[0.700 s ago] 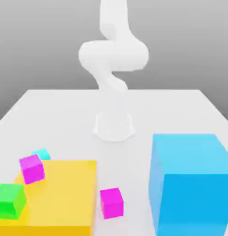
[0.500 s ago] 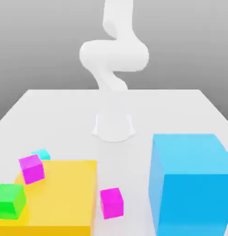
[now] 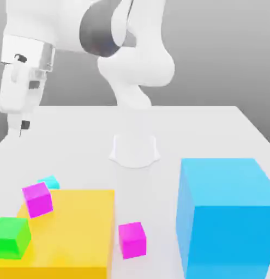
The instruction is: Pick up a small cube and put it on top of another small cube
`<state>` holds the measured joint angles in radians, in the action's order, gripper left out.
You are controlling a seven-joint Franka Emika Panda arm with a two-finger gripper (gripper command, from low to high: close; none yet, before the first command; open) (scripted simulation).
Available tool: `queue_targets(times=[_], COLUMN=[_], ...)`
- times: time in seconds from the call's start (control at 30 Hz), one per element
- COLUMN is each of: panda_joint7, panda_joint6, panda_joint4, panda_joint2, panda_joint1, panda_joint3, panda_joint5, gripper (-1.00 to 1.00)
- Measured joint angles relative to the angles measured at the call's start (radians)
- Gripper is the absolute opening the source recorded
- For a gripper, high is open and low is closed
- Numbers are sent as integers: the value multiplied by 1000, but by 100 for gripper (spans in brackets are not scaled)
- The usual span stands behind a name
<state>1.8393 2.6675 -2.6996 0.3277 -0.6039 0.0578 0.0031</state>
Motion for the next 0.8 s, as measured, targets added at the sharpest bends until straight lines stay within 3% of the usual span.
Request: queue_targets(times=[0.43, 0.7, 0.73, 0.8], panda_joint7=[573, 618, 618, 618], panda_joint6=[202, 427, 451, 451], panda_joint4=[-218, -189, -184, -184], panda_joint2=[-259, -533, -562, -562], panda_joint1=[-253, -267, -268, -268], panda_joint3=[-52, -59, -58, -58], panda_joint5=[-6, -9, -9, -9], gripper=[0, 0, -100, -100])
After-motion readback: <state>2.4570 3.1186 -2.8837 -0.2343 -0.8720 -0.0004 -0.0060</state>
